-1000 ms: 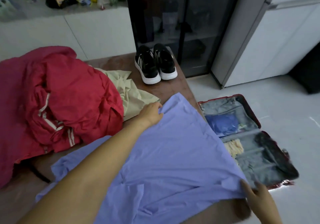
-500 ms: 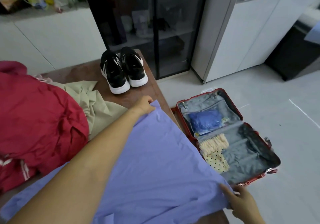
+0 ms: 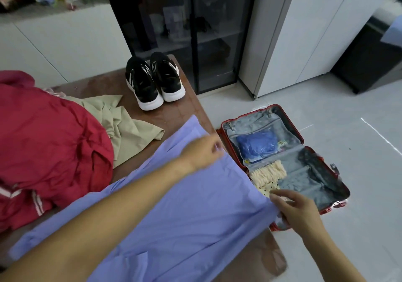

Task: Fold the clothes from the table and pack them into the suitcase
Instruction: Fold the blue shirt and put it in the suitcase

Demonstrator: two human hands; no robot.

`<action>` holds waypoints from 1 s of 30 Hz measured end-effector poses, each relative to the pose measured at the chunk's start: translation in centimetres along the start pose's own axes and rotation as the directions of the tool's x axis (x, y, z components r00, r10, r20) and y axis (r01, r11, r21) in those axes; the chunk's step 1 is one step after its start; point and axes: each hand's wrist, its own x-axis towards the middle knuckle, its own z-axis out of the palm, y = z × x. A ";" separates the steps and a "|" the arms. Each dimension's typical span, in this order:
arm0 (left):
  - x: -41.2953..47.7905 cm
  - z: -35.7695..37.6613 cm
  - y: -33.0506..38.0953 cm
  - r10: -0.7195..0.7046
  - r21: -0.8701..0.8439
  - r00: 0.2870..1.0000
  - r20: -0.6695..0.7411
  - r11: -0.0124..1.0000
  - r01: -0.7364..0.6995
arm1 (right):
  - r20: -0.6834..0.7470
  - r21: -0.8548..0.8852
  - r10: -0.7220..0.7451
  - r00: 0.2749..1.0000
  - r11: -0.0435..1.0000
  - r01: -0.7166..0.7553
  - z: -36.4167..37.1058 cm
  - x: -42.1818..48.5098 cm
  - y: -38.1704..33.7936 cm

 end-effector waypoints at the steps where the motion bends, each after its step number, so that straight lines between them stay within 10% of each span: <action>1: -2.3 1.3 1.3 0.039 0.033 0.990 0.132 0.998 -0.044 | 0.067 -0.012 0.003 0.998 1.000 -0.003 -0.2 0.2 -0.4; 4: -9.5 4.7 2.5 -0.011 0.124 0.950 0.312 0.992 -0.029 | 0.328 -0.125 0.020 0.944 0.992 0.022 -1.3 0.4 -1.0; 8: -17.9 8.2 -0.3 -0.124 0.183 0.970 0.211 0.979 0.085 | 0.384 -0.446 -0.092 0.919 0.853 0.271 -3.3 1.1 0.2; 14: -24.8 11.2 -4.4 -0.148 0.273 0.989 0.018 0.952 0.137 | 0.446 -0.476 -0.172 0.878 0.785 0.396 -4.3 1.7 1.1; 30: -26.8 13.2 -6.4 0.164 0.401 0.925 -0.342 0.916 -0.014 | 0.283 -0.398 0.007 0.959 0.911 0.110 -4.1 2.5 4.2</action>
